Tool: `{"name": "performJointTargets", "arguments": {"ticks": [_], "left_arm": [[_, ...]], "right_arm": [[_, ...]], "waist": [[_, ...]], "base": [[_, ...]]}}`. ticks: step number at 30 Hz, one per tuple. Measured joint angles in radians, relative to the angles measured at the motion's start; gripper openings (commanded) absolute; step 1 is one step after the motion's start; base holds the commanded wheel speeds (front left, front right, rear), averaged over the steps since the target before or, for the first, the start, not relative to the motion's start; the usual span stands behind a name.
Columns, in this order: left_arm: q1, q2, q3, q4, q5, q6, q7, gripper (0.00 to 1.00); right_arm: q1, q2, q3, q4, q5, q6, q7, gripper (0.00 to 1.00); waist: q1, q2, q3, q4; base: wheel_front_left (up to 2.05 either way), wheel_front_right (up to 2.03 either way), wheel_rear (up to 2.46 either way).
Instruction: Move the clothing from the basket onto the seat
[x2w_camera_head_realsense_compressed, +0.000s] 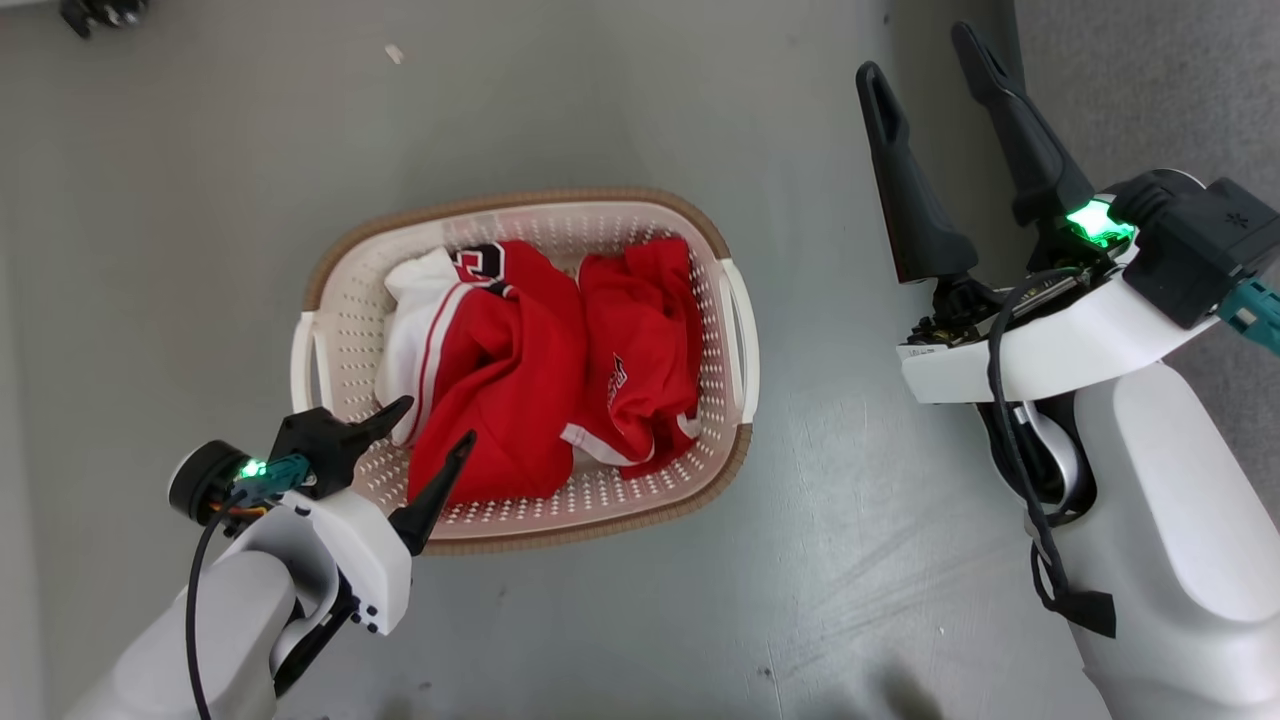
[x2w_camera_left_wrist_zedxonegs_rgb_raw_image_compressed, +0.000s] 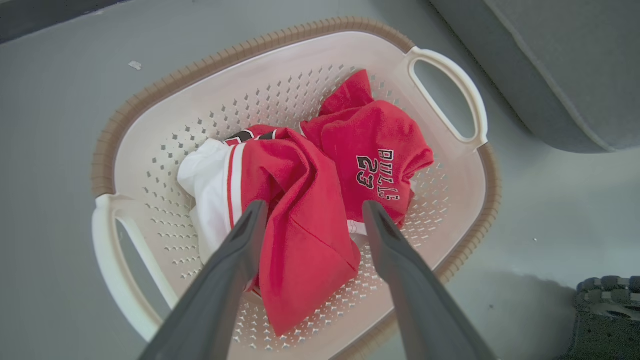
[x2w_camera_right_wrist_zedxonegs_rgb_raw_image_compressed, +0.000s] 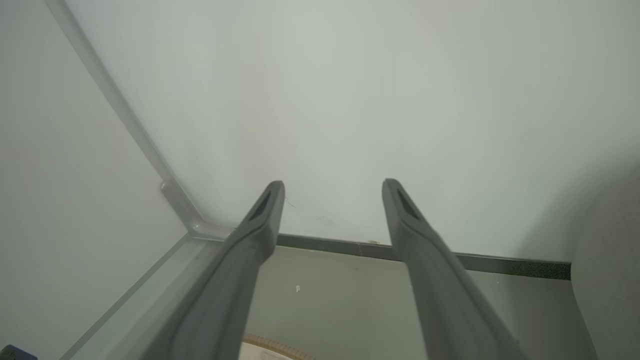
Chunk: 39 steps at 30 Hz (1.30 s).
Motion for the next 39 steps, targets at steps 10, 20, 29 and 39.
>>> {"name": "performJointTargets", "arguments": {"ticks": [10,20,29,39], "left_arm": [[-0.084,0.01,-0.049,0.036,-0.024,0.0,0.007,1.0],[-0.148,0.02,-0.091,0.067,-0.051,0.0,0.011,1.0],[-0.208,0.02,-0.121,0.084,-0.073,0.0,0.011,1.0],[-0.262,0.002,-0.166,0.104,-0.095,0.0,0.011,1.0]], "right_arm": [[-0.053,-0.001,0.023,-0.028,0.01,0.0,0.0,1.0],[-0.145,-0.002,0.102,-0.065,0.008,0.0,-0.005,1.0],[-0.185,-0.004,0.129,-0.072,0.008,0.0,-0.005,1.0],[-0.226,-0.004,0.159,-0.087,0.008,0.0,-0.005,1.0]], "waist": [[0.0,0.0,0.08,-0.021],[0.0,0.0,0.146,-0.045],[0.0,0.0,0.197,-0.056],[0.0,0.0,0.244,-0.065]], "base": [[0.0,0.0,0.0],[0.0,0.0,0.0],[0.0,0.0,0.0],[0.0,0.0,0.0]]}}
